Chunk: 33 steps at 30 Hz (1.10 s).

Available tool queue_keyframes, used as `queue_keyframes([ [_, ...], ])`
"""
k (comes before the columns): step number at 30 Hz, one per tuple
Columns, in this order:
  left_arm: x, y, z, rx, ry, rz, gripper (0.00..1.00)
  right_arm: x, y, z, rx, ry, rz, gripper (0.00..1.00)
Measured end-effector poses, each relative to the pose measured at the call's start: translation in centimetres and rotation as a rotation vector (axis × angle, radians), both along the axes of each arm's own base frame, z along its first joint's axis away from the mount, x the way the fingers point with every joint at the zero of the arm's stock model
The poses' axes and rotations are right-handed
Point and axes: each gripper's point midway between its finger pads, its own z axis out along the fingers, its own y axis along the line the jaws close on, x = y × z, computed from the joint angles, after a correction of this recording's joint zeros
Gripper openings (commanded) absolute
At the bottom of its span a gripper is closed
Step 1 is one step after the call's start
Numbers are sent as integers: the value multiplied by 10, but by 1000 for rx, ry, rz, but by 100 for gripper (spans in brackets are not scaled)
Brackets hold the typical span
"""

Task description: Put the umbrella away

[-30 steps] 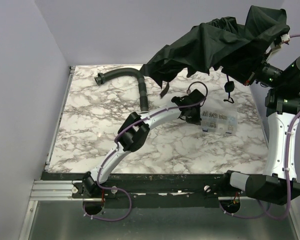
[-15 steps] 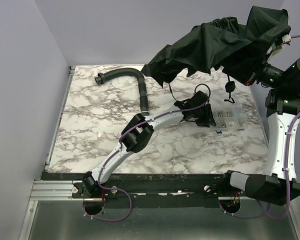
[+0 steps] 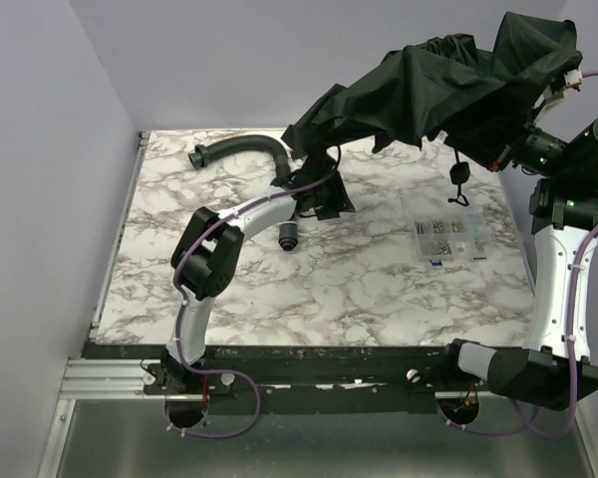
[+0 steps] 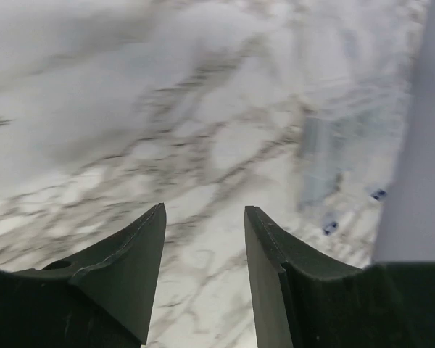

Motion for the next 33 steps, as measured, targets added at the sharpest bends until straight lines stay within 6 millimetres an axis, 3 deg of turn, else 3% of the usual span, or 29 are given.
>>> queue_keyframes([
  [2,9,23,-16,68,30,44,50,0,-1,0,0,-1,-1,0],
  [4,5,37,-33,129,67,55,50,1,-2,0,0,-2,-4,0],
  [9,-24,83,-82,289,198,106,50,0,-1,0,1,-2,-1,1],
  [12,-24,113,-78,318,207,169,50,-1,-1,0,1,0,1,0],
  [18,-33,216,-82,382,270,362,50,-4,-1,0,2,1,6,0],
  [20,-31,243,-87,398,293,417,50,-6,0,1,2,-1,9,1],
  [23,-22,271,-85,391,302,479,51,-8,0,1,1,-6,10,0],
  [26,-11,285,-76,387,300,517,51,-9,1,0,1,-8,11,0],
  [33,16,323,-34,335,217,609,51,-12,2,-5,-13,-16,24,0],
])
